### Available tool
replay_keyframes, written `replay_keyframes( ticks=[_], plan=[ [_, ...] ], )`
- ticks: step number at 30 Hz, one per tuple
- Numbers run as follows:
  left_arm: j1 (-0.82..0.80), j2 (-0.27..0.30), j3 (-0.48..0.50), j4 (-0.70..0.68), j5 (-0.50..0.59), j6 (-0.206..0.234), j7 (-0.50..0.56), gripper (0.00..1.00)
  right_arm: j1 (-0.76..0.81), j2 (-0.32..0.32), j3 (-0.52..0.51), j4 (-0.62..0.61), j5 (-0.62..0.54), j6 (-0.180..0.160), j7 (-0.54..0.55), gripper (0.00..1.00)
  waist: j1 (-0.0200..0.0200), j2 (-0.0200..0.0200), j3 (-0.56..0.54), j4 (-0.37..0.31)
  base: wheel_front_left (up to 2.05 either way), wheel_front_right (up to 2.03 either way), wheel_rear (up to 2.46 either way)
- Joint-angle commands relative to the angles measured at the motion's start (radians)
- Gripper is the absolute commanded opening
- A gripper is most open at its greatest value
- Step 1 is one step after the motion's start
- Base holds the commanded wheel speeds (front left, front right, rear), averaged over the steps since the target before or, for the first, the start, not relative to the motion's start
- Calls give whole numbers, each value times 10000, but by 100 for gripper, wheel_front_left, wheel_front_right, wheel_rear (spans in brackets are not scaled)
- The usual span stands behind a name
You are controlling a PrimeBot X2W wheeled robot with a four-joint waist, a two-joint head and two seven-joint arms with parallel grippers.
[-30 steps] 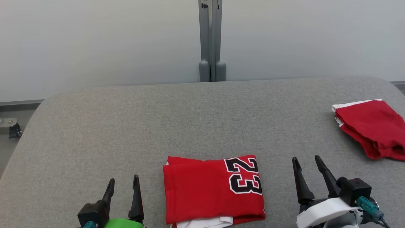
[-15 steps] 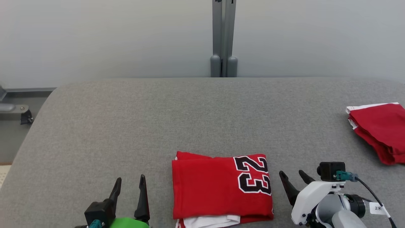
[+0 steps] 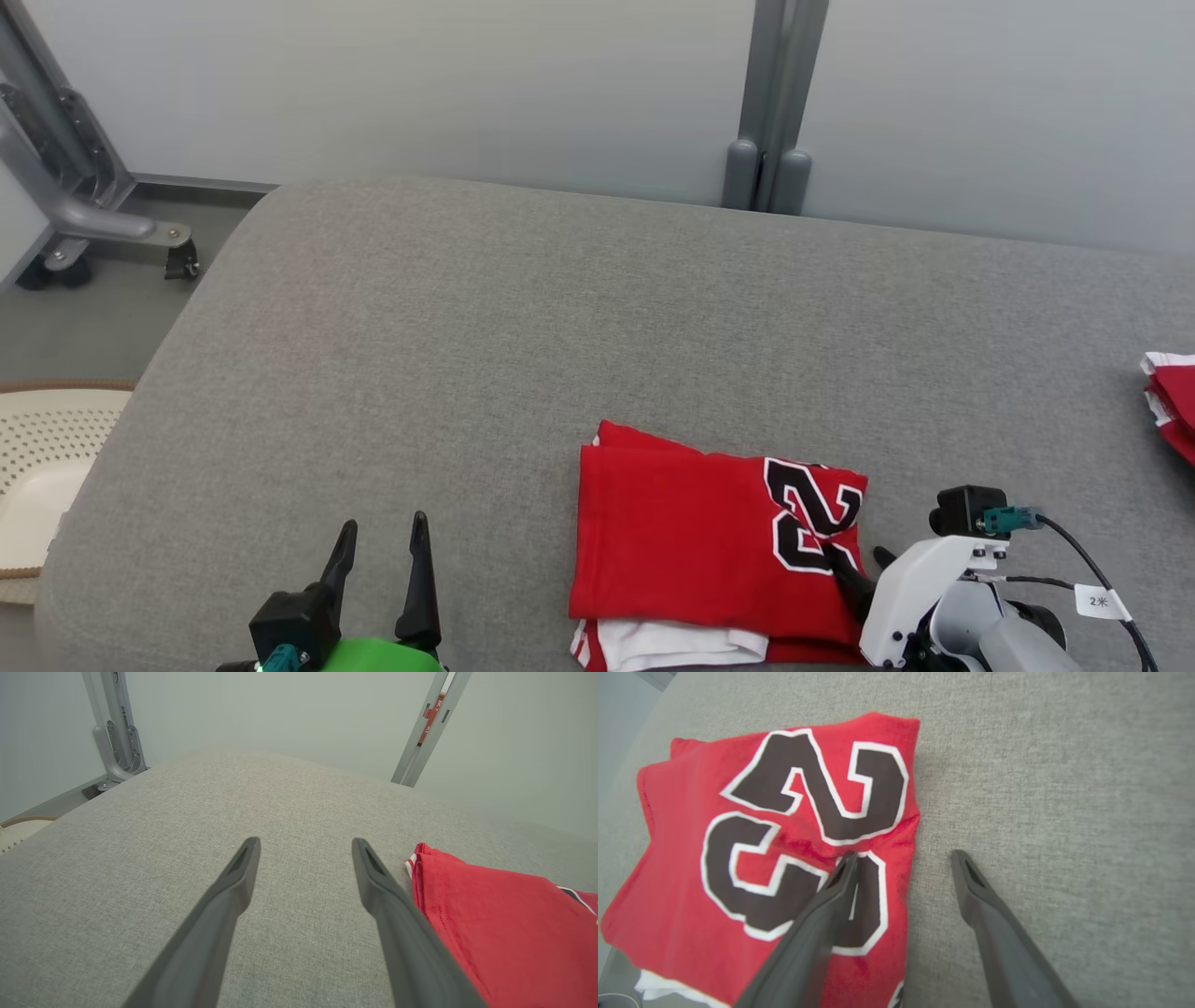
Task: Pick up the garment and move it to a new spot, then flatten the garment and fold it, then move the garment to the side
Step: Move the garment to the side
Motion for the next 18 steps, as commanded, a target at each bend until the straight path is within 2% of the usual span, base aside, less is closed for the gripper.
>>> replay_keyframes(
  ticks=[1, 5, 6, 7, 8, 14, 18],
  plan=[
    [-111, 56, 16, -4, 85, -16, 0, 100, -32, -5, 171, 161, 115, -10, 134, 100, 0, 0, 121, 306, 0, 0, 0],
    [-98, 50, 38, -8, 90, -16, 0, 100, -123, -51, 486, 329, 386, -9, 71, 100, 0, 0, 152, 407, 0, 0, 0],
    [-94, 48, 50, -7, 91, -6, 0, 100, -151, -94, 559, 340, 404, -5, -24, 46, 0, 0, 157, 406, 0, 0, 0],
    [-91, 47, 61, -7, 90, 6, 0, 100, -192, -145, 624, 361, 373, -5, -106, 34, 0, 0, 160, 396, 0, 0, 0],
    [-78, 49, 82, -19, 90, 25, 0, 100, -263, -214, 691, 383, 299, -7, -231, 0, 0, 0, 163, 363, 0, 0, 0],
    [-20, 87, 104, -99, 188, 2, 0, 100, -697, -544, 814, 424, 245, -16, -796, 0, 0, 0, 152, -270, 0, 0, 0],
    [61, 5, 10, -162, 212, -19, -1, 100, -925, -990, 915, 175, 159, -15, -827, 0, 0, 0, 173, -1177, 0, 0, 0]
  ],
)
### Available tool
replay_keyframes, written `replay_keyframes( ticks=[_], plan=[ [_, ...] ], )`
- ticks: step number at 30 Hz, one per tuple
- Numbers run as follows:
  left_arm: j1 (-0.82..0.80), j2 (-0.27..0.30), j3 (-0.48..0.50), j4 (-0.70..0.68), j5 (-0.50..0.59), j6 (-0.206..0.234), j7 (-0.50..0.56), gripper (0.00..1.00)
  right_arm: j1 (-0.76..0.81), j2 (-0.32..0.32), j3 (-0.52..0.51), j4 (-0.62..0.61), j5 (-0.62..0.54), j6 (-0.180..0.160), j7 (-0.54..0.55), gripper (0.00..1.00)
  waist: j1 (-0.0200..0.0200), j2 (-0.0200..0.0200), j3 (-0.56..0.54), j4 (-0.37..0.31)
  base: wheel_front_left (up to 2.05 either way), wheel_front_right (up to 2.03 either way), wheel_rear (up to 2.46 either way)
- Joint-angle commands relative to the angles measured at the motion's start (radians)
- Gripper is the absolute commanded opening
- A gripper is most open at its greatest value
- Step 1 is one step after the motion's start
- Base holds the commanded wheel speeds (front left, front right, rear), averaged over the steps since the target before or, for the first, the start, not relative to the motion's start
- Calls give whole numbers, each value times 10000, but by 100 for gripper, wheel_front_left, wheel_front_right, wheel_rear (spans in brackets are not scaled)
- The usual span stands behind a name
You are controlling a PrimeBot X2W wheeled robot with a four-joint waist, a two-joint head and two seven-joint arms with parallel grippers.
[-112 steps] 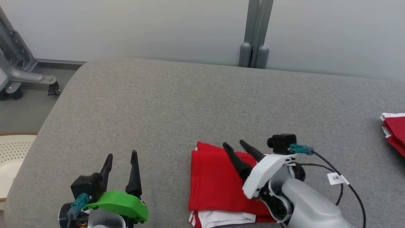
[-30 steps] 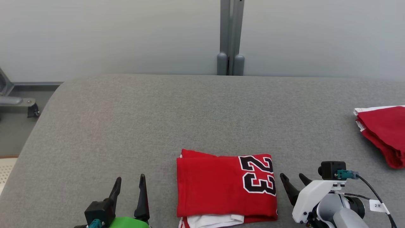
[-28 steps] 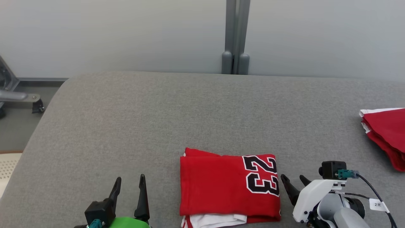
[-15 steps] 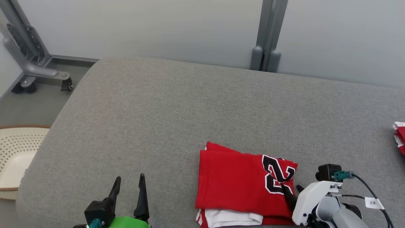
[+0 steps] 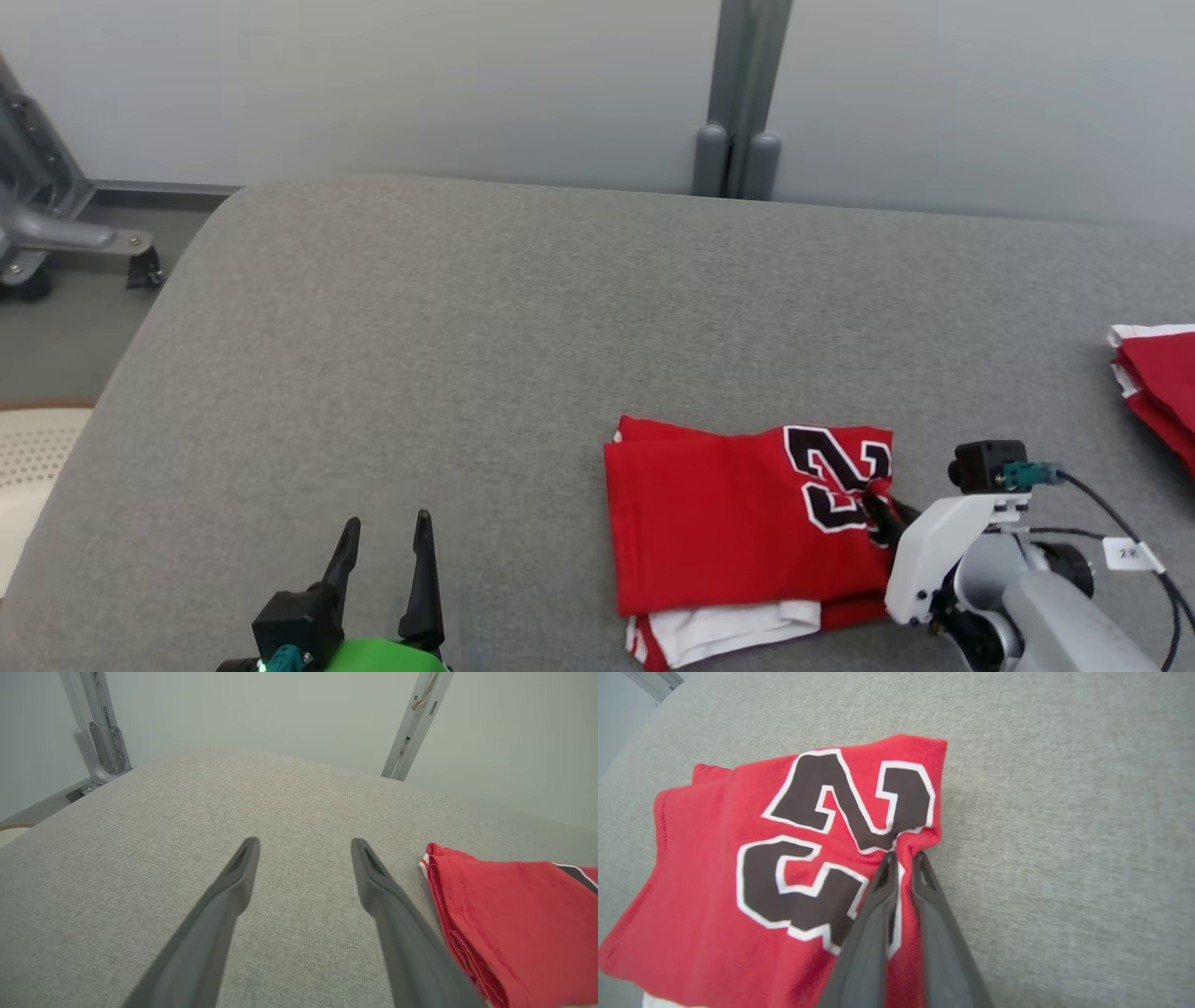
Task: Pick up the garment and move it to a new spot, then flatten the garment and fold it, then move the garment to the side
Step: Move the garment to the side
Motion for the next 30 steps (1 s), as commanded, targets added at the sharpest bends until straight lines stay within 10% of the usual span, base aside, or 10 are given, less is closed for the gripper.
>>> replay_keyframes(
  ticks=[1, 16, 30],
  plan=[
    [33, -14, -18, -47, 98, -4, -2, 100, -146, -241, -8, -115, -100, -20, 33, 0, 0, 0, 31, -966, 0, 0, 0],
    [-1050, -278, -407, 6, 452, -266, -2, 100, -746, -1615, -808, -1727, -515, -19, 749, 0, 0, 0, 1055, -4970, 0, 0, 0],
    [-1274, -351, -356, 273, 510, -294, -2, 100, -1366, -1594, -1232, -1699, -1055, -19, 703, 0, 0, 0, 1056, -3984, 0, 0, 0]
  ],
)
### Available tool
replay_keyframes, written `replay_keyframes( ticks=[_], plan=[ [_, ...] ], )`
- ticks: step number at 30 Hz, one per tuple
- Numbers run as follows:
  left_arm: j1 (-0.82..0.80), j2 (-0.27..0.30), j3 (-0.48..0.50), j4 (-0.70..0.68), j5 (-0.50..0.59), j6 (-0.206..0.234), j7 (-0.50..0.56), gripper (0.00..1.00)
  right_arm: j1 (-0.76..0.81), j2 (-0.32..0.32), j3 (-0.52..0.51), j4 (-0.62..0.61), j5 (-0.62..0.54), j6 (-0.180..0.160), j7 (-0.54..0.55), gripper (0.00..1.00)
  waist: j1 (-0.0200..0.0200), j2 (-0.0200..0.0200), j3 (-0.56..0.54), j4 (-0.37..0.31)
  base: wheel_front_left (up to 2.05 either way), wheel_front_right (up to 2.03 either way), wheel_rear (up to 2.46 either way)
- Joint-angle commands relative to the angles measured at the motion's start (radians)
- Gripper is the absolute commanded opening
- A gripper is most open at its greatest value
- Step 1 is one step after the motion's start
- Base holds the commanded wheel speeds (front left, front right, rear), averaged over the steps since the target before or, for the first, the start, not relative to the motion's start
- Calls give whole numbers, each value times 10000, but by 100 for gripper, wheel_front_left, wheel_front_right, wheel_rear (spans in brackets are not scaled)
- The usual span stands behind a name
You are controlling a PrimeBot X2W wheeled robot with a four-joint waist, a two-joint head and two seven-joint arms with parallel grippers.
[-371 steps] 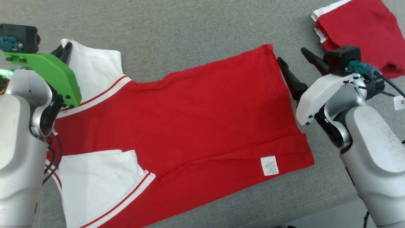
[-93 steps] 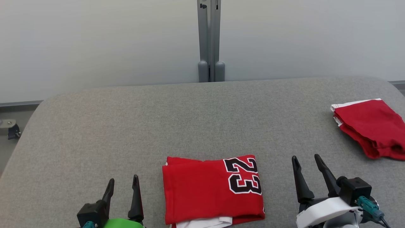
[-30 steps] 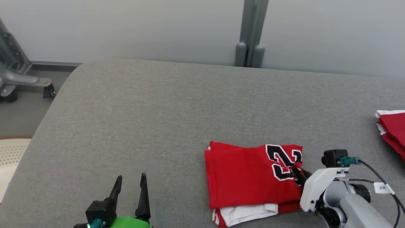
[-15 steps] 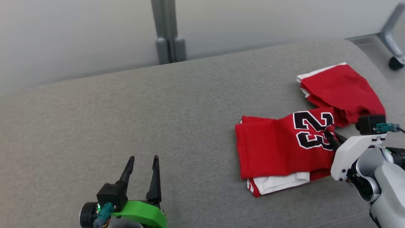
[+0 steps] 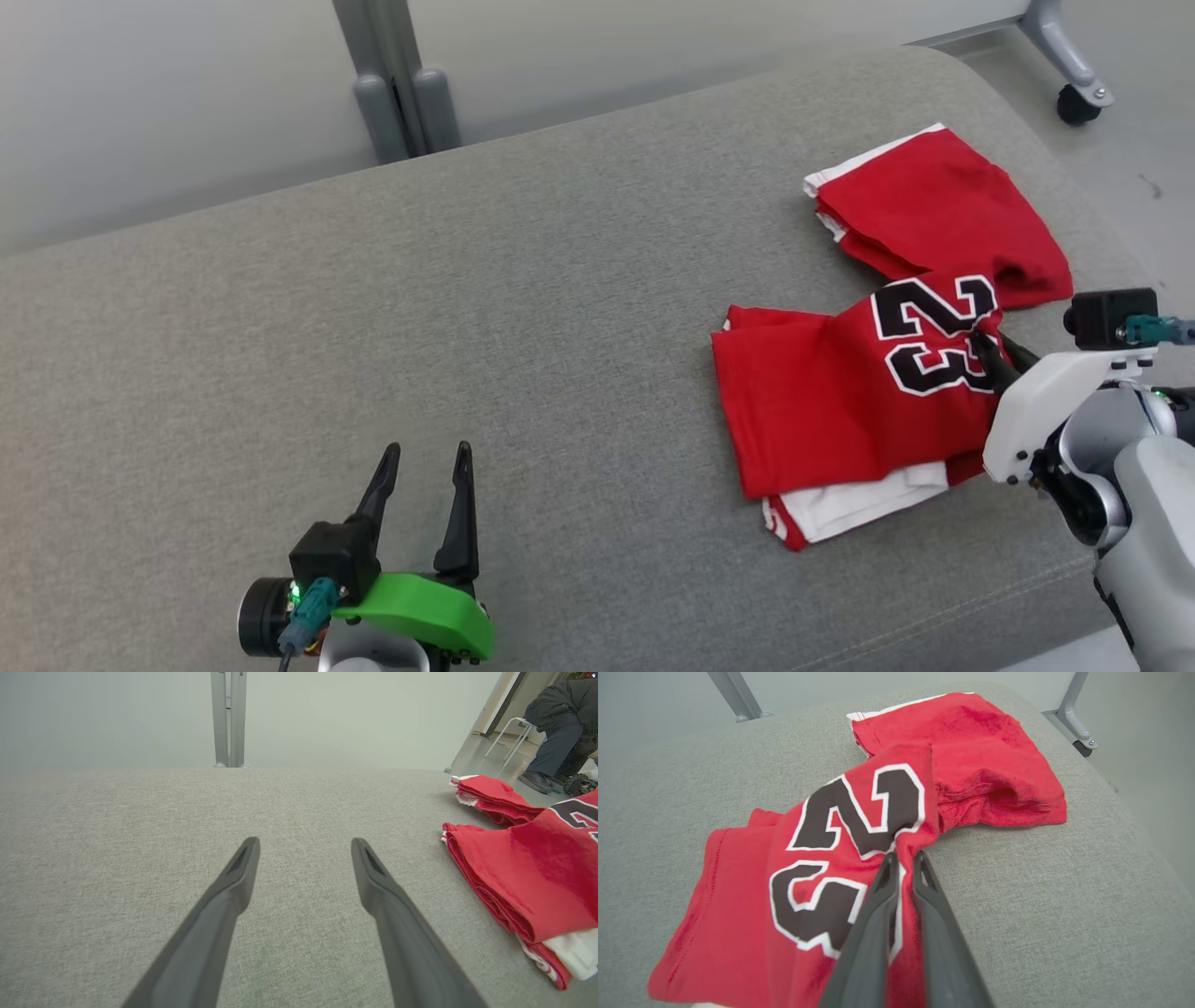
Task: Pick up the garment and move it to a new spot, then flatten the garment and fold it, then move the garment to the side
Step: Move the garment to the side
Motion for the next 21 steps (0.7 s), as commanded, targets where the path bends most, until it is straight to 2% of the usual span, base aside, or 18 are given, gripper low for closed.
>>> replay_keyframes(
  ticks=[1, 8, 21],
  plan=[
    [-10, 23, 57, -15, 62, 10, 0, 100, -340, -96, -15, 78, -146, -17, 57, 0, 0, -1, -86, 683, 0, 0, 0],
    [80, -28, 178, -68, 102, -23, 0, 100, -1634, -537, -116, 791, -579, -17, 315, 0, 0, -1, -97, 1689, 0, 0, 0],
    [49, -92, 192, -118, 240, -111, 0, 100, -3096, -2388, -627, 2334, -1580, -17, 749, 0, 0, -1, 167, 3061, 0, 0, 0]
  ],
)
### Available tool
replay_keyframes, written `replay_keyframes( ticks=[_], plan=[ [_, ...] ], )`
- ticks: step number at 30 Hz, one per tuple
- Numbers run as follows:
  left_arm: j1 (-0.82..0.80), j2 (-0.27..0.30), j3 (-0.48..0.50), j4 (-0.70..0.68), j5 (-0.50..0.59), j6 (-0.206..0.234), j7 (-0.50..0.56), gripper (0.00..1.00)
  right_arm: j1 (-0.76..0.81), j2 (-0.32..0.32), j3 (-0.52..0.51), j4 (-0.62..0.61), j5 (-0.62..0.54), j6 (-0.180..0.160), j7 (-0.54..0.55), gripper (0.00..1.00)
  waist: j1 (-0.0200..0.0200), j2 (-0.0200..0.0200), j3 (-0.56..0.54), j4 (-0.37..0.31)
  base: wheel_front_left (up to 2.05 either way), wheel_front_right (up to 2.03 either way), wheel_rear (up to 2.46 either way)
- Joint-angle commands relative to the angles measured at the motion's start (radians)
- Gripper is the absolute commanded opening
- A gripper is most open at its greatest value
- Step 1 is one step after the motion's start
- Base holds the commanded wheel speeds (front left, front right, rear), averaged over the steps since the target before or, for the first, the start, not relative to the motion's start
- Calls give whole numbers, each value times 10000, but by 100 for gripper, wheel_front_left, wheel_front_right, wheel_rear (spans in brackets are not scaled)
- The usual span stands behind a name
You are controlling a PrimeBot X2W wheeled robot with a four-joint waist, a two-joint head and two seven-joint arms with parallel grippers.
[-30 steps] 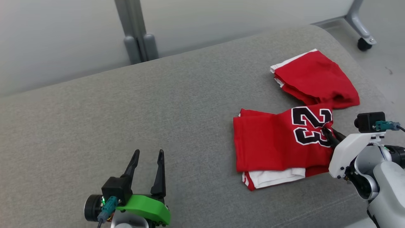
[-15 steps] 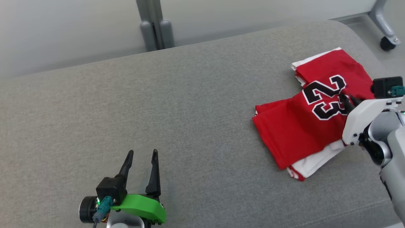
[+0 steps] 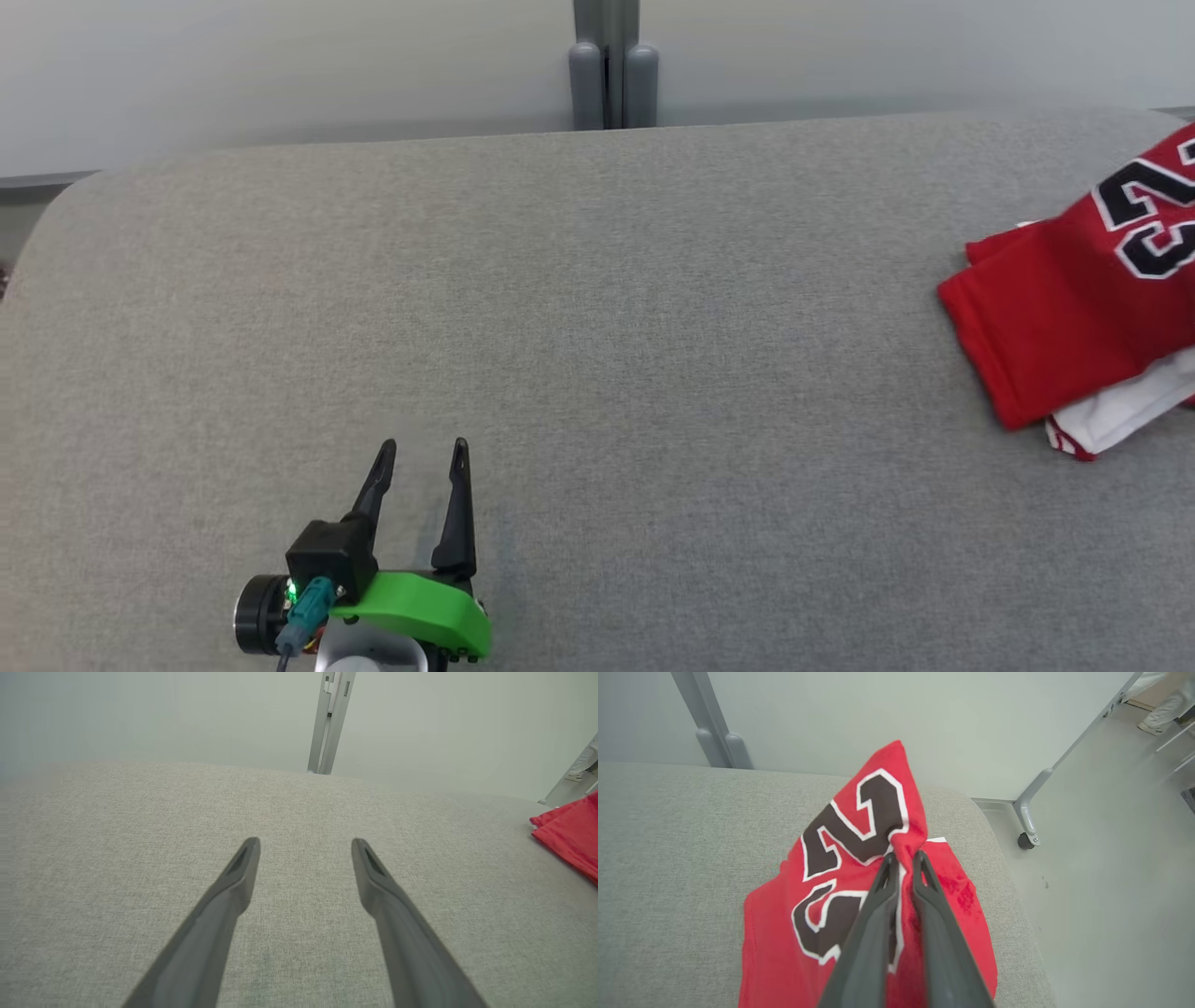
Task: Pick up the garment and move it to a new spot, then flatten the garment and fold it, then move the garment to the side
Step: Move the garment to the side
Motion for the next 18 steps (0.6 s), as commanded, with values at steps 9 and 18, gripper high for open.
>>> replay_keyframes(
  ticks=[9, 18],
  plan=[
    [-225, 268, -48, -84, 291, -66, 48, 100, -250, -1190, -1310, 1401, -1300, -19, 3, 0, 0, -1, 722, 1033, 0, 0, 0],
    [-241, 682, -39, -560, 428, 77, 322, 100, -549, -1143, -2939, 2484, -2986, -19, -792, 0, 0, -1, 1364, 1300, 0, 0, 0]
  ],
)
